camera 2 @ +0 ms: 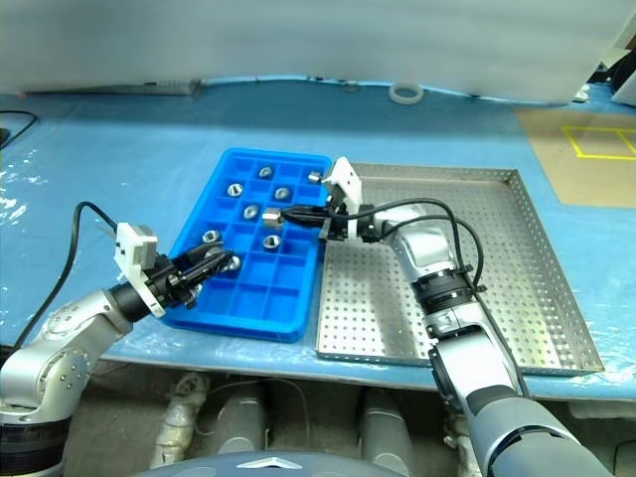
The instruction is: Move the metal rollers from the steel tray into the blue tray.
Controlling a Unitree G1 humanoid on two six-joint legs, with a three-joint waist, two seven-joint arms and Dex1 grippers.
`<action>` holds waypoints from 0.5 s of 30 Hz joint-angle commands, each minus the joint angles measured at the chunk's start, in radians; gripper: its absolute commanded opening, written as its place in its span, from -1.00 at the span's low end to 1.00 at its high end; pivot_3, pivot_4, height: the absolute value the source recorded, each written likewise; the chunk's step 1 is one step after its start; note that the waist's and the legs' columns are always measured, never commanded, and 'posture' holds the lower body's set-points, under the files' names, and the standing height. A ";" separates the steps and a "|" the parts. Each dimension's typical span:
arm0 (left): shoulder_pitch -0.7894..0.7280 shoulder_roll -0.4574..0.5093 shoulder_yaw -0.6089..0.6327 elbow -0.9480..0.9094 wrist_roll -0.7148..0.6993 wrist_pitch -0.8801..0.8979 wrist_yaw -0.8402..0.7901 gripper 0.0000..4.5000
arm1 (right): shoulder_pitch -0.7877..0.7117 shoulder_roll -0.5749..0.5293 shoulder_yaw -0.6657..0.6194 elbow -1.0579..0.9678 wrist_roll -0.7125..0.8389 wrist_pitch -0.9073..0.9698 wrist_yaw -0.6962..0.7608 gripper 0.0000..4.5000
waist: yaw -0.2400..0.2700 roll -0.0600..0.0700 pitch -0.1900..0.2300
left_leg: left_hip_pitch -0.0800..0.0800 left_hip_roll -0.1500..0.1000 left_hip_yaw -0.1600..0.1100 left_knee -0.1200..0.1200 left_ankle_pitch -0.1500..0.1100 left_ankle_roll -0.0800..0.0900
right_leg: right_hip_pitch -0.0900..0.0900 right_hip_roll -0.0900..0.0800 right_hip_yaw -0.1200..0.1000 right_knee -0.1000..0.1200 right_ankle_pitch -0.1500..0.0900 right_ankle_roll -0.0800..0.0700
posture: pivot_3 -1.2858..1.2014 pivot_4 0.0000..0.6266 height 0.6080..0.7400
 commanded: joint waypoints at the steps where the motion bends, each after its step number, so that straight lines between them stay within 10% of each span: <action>1: 0.013 -0.031 -0.032 -0.056 0.040 -0.055 0.033 -0.39 | -0.035 0.016 -0.008 0.008 0.002 -0.028 0.024 -1.00 | 0.005 0.000 0.000 | 0.000 0.000 0.000 0.000 0.000 0.000 | 0.000 0.000 0.000 0.000 0.000 0.000 | 0.17 -0.52 1.00; 15: 0.034 -0.010 -0.221 0.044 0.254 -0.143 -0.003 -0.24 | -0.027 0.017 -0.030 0.035 -0.030 -0.040 -0.009 -1.00 | 0.014 0.000 0.000 | 0.002 0.000 0.000 0.000 0.001 -0.001 | 0.000 0.000 0.000 0.001 0.000 0.000 | 0.13 -0.52 1.00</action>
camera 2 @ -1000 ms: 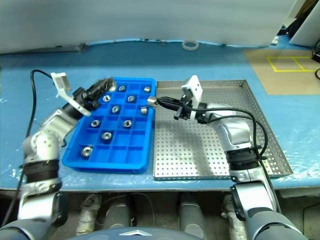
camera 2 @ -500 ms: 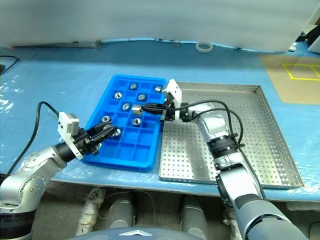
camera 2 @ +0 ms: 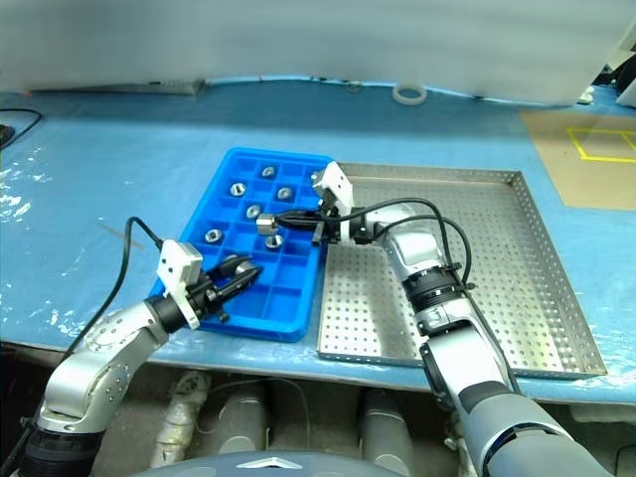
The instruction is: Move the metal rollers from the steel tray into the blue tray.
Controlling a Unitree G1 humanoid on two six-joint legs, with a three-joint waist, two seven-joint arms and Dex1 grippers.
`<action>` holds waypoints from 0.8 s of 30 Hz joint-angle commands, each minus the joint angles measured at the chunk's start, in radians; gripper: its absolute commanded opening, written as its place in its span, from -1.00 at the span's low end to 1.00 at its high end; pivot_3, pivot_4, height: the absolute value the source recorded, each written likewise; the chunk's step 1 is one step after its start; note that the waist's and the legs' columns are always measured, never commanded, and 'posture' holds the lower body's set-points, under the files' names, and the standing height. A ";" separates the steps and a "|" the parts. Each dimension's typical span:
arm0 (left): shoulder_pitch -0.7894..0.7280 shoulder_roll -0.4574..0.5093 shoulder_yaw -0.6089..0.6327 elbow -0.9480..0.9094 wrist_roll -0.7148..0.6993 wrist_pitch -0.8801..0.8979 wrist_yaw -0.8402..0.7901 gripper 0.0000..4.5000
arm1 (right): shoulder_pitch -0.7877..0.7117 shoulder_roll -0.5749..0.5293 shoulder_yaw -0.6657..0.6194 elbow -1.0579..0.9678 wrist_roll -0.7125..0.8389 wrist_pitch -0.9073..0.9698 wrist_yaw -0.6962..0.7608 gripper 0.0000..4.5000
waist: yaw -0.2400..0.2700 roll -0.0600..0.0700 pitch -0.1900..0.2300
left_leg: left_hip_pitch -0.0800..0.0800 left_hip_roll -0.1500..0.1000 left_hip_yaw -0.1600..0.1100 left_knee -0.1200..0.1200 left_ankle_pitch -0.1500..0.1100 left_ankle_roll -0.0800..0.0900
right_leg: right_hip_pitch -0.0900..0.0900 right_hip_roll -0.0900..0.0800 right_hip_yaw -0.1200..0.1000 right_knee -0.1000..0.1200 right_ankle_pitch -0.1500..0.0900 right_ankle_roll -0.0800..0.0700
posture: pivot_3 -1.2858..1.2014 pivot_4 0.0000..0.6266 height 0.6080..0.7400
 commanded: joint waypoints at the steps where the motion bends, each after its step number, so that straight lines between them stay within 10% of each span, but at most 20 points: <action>1: 0.021 0.040 -0.022 0.032 0.055 -0.029 -0.029 -0.08 | -0.005 -0.017 -0.035 -0.020 -0.010 -0.026 -0.026 -1.00 | -0.001 0.000 0.000 | 0.001 0.000 0.000 0.000 0.000 0.000 | 0.000 0.000 0.000 0.000 0.000 0.000 | 0.13 -0.52 1.00; 8: -0.011 0.038 0.007 0.082 0.024 -0.056 -0.054 0.87 | 0.019 -0.078 -0.009 0.008 -0.083 -0.062 -0.037 -1.00 | -0.003 0.003 -0.002 | 0.008 -0.001 0.001 -0.003 0.001 -0.002 | 0.004 0.000 0.003 0.001 0.000 0.000 | 0.11 -0.52 1.00; 24: -0.092 0.057 0.063 0.108 -0.061 -0.042 -0.135 0.87 | 0.125 -0.101 0.111 -0.198 -0.109 0.029 0.072 -1.00 | -0.003 0.003 -0.002 | 0.009 0.001 0.000 -0.002 0.004 -0.007 | -0.001 0.002 0.003 0.014 -0.004 -0.006 | 0.08 -0.52 1.00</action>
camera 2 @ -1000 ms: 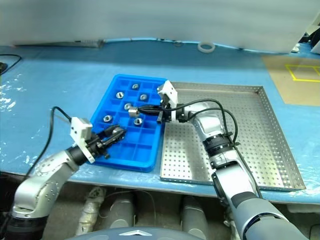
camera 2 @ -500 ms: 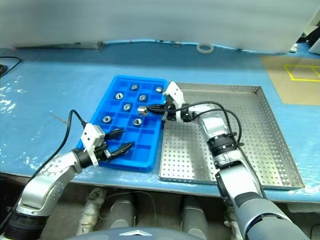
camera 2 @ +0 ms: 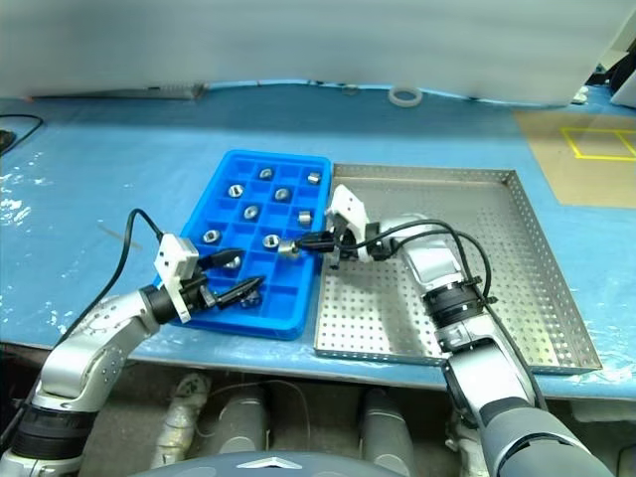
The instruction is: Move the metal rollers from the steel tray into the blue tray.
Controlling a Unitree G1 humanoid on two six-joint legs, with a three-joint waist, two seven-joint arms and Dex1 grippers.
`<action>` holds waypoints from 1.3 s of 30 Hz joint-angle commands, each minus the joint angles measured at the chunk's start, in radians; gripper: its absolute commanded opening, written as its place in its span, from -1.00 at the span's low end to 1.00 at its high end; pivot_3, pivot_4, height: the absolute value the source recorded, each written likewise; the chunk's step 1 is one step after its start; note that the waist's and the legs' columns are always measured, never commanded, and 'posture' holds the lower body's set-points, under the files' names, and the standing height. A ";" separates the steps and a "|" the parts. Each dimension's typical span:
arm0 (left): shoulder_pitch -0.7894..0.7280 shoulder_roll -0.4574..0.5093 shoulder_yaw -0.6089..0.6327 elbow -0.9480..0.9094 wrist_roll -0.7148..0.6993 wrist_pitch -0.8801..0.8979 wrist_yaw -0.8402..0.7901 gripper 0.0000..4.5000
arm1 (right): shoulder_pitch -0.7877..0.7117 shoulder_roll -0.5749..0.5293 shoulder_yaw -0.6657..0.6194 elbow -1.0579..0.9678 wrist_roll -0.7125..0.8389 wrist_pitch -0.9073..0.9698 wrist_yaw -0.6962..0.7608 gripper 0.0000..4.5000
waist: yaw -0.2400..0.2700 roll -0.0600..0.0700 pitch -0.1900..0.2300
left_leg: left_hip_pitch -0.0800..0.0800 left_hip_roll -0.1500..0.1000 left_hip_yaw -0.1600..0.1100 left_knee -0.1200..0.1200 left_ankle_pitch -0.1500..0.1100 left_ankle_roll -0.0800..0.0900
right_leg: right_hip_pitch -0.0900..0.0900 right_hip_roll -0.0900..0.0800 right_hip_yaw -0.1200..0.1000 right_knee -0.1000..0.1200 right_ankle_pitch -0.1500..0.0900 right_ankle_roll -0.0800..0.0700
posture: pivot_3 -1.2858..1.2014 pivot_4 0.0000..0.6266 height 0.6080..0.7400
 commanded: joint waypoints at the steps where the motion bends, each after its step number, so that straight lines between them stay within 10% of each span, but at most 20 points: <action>1: -0.020 0.017 0.033 -0.008 -0.015 -0.004 -0.015 0.87 | 0.011 -0.003 0.037 -0.052 -0.020 0.001 0.009 -1.00 | 0.000 0.000 0.000 | 0.000 0.000 0.000 0.000 0.000 0.000 | 0.000 0.000 0.000 0.000 0.000 0.000 | 0.08 -0.52 1.00; 9: -0.066 -0.006 0.022 0.013 -0.005 -0.018 -0.015 0.89 | 0.000 -0.026 0.006 -0.021 -0.030 -0.015 -0.031 -0.01 | 0.000 0.000 0.000 | 0.002 0.000 0.000 0.000 0.000 0.000 | 0.002 0.000 0.000 0.000 -0.002 0.004 | 0.07 -0.52 1.00; 24: -0.204 -0.078 -0.044 0.139 0.034 -0.053 -0.048 0.89 | 0.070 -0.092 -0.217 -0.103 0.059 0.014 -0.167 -0.01 | -0.027 0.000 0.000 | 0.001 -0.001 0.000 0.000 0.000 0.000 | 0.001 0.000 0.001 0.000 0.000 0.000 | -0.03 -0.52 1.00; 32: -0.248 -0.150 -0.035 0.187 0.045 -0.123 -0.032 1.00 | 0.132 -0.056 -0.339 -0.125 0.082 -0.035 -0.331 0.99 | -0.049 0.000 0.000 | 0.000 -0.001 0.000 0.000 0.000 0.000 | 0.001 0.000 0.001 -0.001 0.000 0.000 | -0.05 -0.52 1.00; 39: -0.290 -0.184 -0.042 0.218 0.052 -0.173 -0.052 1.00 | 0.188 -0.092 -0.343 -0.174 0.098 -0.028 -0.324 0.99 | -0.054 0.000 0.000 | 0.001 -0.001 0.000 0.000 0.000 0.000 | 0.001 0.000 0.001 -0.001 0.000 0.000 | -0.07 -0.52 1.00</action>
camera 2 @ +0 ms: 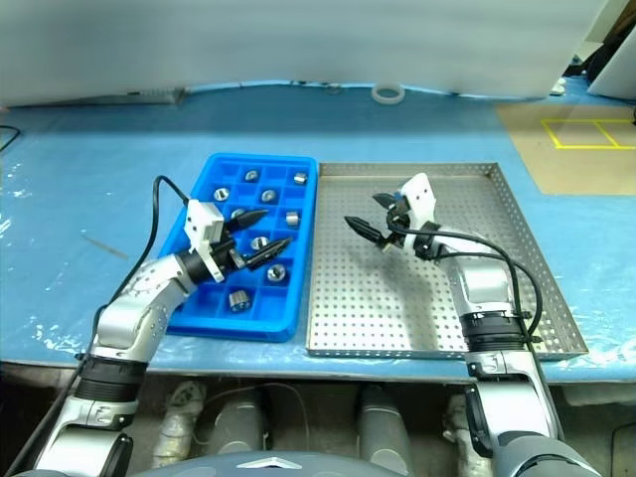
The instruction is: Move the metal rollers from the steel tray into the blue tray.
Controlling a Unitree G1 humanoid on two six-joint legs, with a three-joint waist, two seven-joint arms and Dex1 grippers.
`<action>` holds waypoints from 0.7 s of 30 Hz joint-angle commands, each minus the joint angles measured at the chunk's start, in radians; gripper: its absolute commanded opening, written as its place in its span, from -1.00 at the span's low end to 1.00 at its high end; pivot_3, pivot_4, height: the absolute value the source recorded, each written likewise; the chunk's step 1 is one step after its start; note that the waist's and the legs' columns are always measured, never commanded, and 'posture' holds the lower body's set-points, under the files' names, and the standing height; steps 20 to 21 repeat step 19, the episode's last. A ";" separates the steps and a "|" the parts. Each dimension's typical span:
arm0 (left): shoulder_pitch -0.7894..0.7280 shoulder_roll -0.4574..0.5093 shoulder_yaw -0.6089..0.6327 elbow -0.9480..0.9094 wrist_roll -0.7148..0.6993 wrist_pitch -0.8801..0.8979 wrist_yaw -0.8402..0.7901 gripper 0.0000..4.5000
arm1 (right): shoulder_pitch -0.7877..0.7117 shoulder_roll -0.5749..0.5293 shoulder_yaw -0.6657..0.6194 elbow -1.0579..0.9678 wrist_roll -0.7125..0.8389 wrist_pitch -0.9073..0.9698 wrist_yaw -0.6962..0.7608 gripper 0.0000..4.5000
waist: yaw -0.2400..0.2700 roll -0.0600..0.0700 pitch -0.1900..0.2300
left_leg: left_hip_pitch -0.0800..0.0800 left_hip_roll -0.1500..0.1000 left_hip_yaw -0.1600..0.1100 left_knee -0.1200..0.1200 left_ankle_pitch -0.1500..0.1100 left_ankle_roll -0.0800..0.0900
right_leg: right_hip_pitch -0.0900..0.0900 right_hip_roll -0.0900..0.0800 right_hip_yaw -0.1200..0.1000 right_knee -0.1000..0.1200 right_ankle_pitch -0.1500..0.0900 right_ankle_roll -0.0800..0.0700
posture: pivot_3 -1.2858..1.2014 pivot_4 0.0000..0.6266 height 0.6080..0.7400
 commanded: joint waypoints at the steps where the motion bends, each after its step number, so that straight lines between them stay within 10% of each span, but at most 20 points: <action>1: -0.023 -0.001 0.004 -0.009 -0.017 -0.028 -0.030 1.00 | 0.010 -0.014 -0.026 -0.058 0.031 -0.016 0.005 0.99 | 0.000 0.000 0.000 | 0.000 0.000 0.000 0.000 0.000 0.000 | 0.000 0.000 0.000 0.000 0.000 0.000 | -0.07 -0.52 1.00; 21: -0.045 -0.013 -0.021 0.031 0.015 -0.057 -0.058 1.00 | -0.010 -0.029 -0.005 -0.011 0.012 -0.091 0.001 0.99 | -0.001 0.000 0.000 | -0.001 0.000 0.000 0.000 0.000 0.000 | 0.000 0.000 0.000 -0.001 0.000 0.000 | -0.08 -0.52 1.00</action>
